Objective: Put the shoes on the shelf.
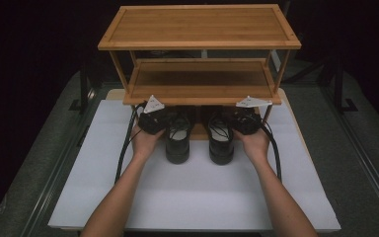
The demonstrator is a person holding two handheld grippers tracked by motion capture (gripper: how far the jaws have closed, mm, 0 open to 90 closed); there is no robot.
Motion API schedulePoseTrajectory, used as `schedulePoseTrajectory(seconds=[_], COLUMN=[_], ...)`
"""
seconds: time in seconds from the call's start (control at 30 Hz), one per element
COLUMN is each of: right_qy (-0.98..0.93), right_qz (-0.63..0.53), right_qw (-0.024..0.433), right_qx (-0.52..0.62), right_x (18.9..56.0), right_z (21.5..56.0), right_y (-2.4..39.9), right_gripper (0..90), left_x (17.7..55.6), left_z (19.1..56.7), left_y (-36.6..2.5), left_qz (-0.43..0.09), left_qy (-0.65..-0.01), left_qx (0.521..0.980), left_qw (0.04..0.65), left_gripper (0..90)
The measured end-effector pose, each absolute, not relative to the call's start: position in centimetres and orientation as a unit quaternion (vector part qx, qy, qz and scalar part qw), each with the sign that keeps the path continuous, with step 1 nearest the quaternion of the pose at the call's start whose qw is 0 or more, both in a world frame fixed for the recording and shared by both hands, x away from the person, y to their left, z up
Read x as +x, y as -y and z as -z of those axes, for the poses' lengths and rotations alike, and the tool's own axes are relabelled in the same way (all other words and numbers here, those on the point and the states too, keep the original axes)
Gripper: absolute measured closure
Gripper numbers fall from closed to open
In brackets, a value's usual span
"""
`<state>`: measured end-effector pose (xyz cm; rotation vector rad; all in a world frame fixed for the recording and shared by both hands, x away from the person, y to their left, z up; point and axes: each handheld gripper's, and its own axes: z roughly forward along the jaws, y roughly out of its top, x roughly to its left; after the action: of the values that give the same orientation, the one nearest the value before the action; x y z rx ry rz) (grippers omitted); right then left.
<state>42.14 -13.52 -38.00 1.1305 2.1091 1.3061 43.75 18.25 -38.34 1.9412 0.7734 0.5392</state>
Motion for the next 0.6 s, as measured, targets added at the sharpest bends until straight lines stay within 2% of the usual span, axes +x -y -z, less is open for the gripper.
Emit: schedulePoseTrajectory(seconds=[0.47, 0.6], right_qy=[-0.758, -0.756], right_qz=[-0.462, -0.468], right_qw=[0.204, 0.201], right_qx=[0.413, 0.411], right_x=[42.54, 42.37], right_z=[39.08, 38.86], right_y=[12.95, 13.02], right_gripper=[85.3, 76.2], left_x=[43.47, 43.18], left_z=[38.64, 38.55], left_y=[-18.08, -18.09], left_qz=[-0.211, -0.21], left_qy=[-0.308, -0.305], left_qx=[0.795, 0.8], left_qw=[0.478, 0.472], left_gripper=[86.6, 80.3])
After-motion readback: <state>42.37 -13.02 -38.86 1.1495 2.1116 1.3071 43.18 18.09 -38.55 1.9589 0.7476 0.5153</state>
